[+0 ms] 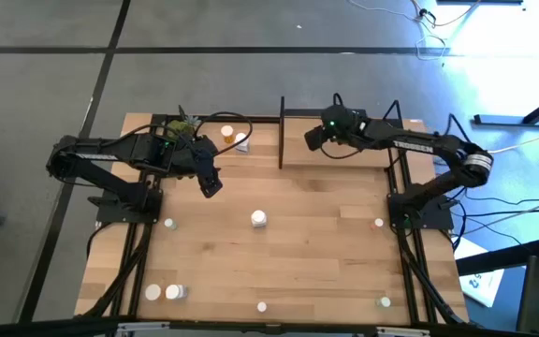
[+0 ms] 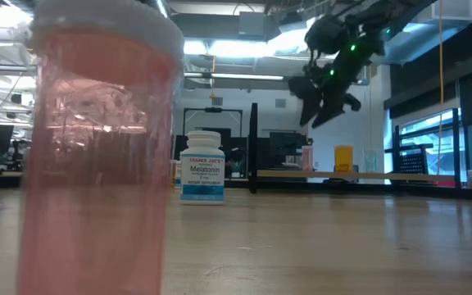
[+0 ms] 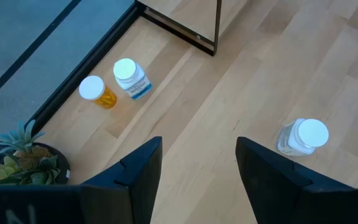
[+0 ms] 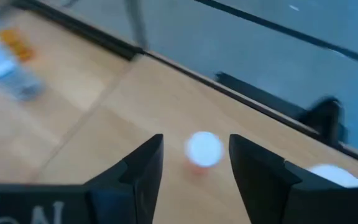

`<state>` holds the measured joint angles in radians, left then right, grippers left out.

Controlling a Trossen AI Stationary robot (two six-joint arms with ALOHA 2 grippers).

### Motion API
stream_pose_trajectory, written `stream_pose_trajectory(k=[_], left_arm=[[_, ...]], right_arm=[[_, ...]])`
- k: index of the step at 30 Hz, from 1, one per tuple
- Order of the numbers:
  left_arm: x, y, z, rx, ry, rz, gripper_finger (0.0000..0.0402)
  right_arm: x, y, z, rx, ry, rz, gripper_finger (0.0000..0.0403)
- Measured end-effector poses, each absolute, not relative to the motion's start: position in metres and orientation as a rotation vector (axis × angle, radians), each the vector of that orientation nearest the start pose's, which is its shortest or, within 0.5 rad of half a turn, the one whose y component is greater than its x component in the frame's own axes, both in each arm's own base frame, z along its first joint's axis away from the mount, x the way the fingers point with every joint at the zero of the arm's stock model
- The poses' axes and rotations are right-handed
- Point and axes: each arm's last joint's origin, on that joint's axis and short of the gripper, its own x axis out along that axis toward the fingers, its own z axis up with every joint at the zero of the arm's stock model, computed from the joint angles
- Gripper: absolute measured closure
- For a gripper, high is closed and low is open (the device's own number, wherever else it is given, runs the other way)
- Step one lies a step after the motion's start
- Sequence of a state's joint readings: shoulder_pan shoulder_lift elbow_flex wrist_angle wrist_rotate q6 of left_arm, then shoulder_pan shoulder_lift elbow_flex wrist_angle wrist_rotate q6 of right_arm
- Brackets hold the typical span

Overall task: Pick and place medicine bottles onto shelf by color
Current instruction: Adjust the pill bottles on the shelf

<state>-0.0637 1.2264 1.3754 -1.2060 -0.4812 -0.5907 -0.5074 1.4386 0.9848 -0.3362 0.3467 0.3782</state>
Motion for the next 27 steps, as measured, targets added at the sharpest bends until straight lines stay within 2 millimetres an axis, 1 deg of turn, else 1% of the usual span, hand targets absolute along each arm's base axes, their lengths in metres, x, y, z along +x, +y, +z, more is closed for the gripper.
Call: stream_pose_trajectory(k=[5,8,14,16,18,21,27], left_arm=[[0.211,0.0,0.366,-0.245,0.87,0.66,0.0202],[0.211,0.0,0.366,-0.244,0.87,0.659,0.0202],[0.211,0.0,0.366,-0.245,0.87,0.659,0.0202],[0.211,0.0,0.366,-0.239,0.871,0.659,0.0202],[0.211,0.0,0.366,-0.216,0.872,0.66,0.0202],[0.21,0.001,0.367,-0.193,0.861,0.685,0.0202],[0.21,0.001,0.367,-0.206,0.854,0.694,0.0202]], right_arm=[[0.253,-0.137,0.264,0.382,0.616,-0.766,0.0218],[0.251,-0.127,0.271,0.414,0.61,-0.65,0.0218],[0.245,-0.114,0.264,0.523,0.755,-0.44,0.0219],[0.241,-0.111,0.26,0.555,0.817,-0.404,0.0226],[0.238,-0.108,0.257,0.568,0.875,-0.404,0.024],[0.233,-0.105,0.253,0.582,0.943,-0.414,0.027],[0.232,-0.105,0.253,0.579,0.95,-0.415,0.0348]])
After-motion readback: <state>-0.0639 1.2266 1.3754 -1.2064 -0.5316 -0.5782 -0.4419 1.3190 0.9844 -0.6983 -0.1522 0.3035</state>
